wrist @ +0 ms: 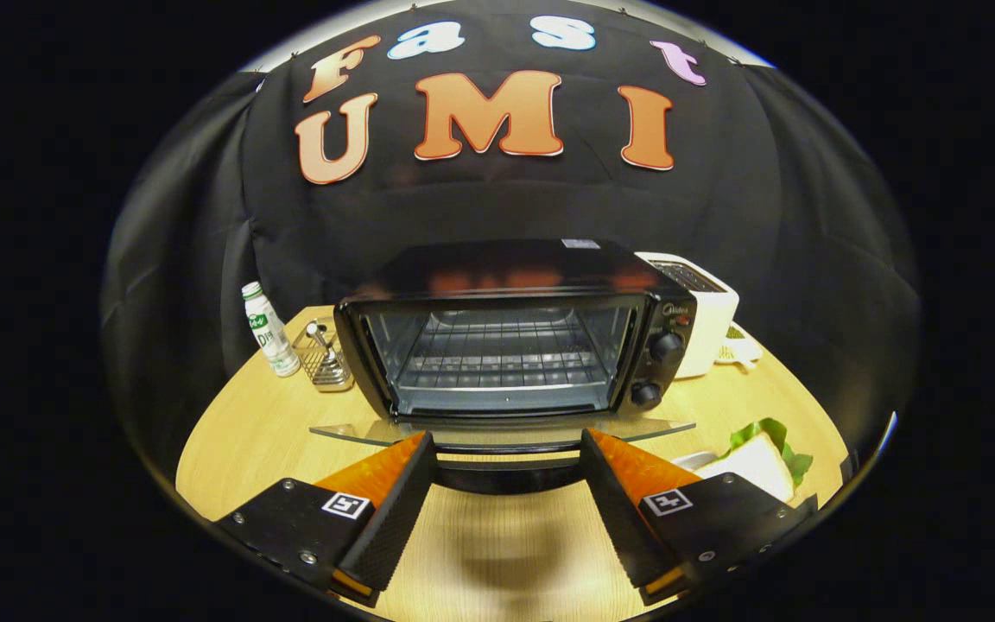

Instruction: Open the toaster oven, put the food inside, and close the toaster oven door.

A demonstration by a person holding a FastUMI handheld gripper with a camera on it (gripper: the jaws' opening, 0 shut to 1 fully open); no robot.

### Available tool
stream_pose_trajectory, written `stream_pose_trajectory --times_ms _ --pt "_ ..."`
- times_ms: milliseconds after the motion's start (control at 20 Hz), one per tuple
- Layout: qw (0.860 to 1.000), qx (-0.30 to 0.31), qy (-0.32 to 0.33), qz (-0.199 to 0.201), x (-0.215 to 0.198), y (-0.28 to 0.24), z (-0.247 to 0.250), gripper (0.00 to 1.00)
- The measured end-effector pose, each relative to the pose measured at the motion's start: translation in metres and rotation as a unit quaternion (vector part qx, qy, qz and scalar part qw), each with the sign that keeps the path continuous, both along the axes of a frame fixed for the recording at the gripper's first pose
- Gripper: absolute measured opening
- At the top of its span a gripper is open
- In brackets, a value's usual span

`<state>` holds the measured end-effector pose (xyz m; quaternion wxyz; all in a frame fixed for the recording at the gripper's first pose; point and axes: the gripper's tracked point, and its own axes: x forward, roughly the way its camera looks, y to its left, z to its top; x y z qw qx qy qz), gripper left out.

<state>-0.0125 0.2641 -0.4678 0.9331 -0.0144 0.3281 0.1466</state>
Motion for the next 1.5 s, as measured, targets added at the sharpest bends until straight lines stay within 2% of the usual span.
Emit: stream_pose_trajectory --times_ms 350,900,1100,1250,1500 --pt "1.0 -0.007 0.021 0.003 -0.033 -0.008 -0.036 0.99" --pt "0.997 -0.013 0.073 -0.002 -0.059 -0.013 -0.091 0.99" --pt "0.996 -0.01 0.092 0.003 -0.068 -0.018 -0.085 0.99" --pt "0.996 0.003 0.086 0.001 -0.06 -0.031 -0.061 0.99" --pt "0.996 -0.012 0.085 0.028 -0.046 -0.074 -0.022 0.99"
